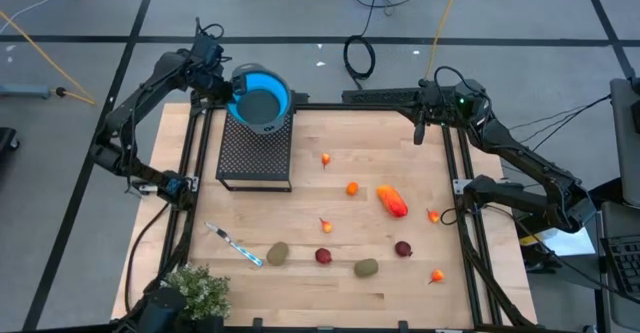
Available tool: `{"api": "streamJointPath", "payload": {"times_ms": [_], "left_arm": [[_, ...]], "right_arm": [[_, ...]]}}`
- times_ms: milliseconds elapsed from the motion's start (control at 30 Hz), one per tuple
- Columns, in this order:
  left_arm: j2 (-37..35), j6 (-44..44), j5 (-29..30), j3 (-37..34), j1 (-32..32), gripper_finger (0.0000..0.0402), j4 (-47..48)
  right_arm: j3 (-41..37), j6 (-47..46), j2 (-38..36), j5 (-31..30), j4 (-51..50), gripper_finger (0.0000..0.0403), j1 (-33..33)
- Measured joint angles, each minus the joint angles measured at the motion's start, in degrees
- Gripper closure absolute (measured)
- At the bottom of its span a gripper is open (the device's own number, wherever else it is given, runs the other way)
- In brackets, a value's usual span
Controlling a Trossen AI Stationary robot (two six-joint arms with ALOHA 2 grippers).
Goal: Pick & Place Fruit
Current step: Put the blue strainer bowl on the shelf
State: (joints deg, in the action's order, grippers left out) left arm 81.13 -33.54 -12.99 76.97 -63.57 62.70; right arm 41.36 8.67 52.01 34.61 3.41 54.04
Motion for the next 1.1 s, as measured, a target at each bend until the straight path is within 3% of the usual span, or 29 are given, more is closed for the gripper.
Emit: {"api": "streamJointPath", "payload": {"times_ms": [600, 1100], "left_arm": [[0.01, 1.95, 2.03, 0.00, 1.15, 0.0384, -0.02], [0.01, 4.52, 2.60, 0.00, 1.51, 0.0288, 0.87]], "right_arm": [[0.00, -0.04, 0.00, -0.02, -0.01, 0.0403, 0.00], [0.00, -0.04, 0.02, -0.04, 0.01, 0.0403, 0.00]]}}
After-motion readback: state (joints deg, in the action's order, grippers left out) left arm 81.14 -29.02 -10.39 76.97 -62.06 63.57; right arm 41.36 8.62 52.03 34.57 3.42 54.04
